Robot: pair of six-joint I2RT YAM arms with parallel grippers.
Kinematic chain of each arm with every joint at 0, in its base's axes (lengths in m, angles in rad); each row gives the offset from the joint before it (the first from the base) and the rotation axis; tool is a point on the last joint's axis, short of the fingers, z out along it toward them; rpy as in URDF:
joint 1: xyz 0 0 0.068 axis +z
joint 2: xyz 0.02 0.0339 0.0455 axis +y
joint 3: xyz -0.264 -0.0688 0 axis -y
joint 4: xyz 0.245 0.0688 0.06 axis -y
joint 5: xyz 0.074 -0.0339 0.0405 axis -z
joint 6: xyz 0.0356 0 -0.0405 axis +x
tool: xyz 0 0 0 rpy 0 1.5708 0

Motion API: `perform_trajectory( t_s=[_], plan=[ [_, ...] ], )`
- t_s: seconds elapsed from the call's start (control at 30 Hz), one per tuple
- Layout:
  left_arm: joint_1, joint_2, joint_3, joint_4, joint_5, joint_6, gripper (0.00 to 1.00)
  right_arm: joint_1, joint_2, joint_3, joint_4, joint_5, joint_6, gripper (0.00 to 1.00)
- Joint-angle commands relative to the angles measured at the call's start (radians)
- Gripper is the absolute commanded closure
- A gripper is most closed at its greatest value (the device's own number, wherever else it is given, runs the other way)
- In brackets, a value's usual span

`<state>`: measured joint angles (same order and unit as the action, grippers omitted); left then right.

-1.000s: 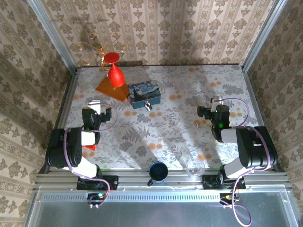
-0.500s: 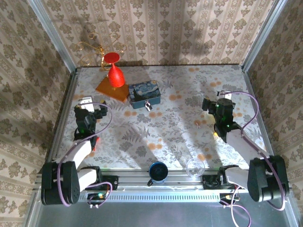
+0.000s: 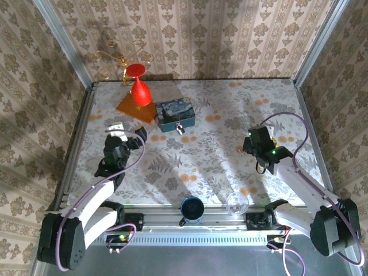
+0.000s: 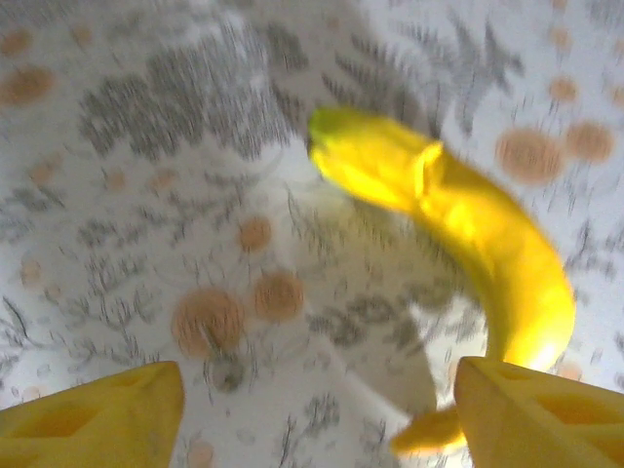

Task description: Unlock the padlock with the key

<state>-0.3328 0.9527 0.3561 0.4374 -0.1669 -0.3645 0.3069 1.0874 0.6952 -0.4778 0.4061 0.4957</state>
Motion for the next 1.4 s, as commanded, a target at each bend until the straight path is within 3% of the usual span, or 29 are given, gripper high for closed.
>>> perform_trajectory(
  t_s=[0.0,0.2,0.5,0.77,1.37],
  plan=[
    [-0.088,0.052,0.017,0.012,-0.051,-0.043,0.0,0.019,0.044,0.043,-0.137,-0.074,0.135,0.32],
    [-0.188,0.155,0.046,0.101,-0.095,-0.041,0.0,0.046,0.172,0.111,-0.137,-0.116,0.191,0.44],
    [-0.207,0.218,0.067,0.117,-0.067,-0.027,0.0,0.058,0.381,0.222,-0.164,-0.123,0.205,0.56],
    [-0.209,0.218,0.052,0.118,-0.079,-0.042,0.0,0.058,0.501,0.265,-0.157,-0.135,0.198,0.59],
    [-0.209,0.227,0.069,0.076,-0.082,-0.053,0.0,0.058,0.576,0.258,-0.095,-0.157,0.19,0.73]
  ],
)
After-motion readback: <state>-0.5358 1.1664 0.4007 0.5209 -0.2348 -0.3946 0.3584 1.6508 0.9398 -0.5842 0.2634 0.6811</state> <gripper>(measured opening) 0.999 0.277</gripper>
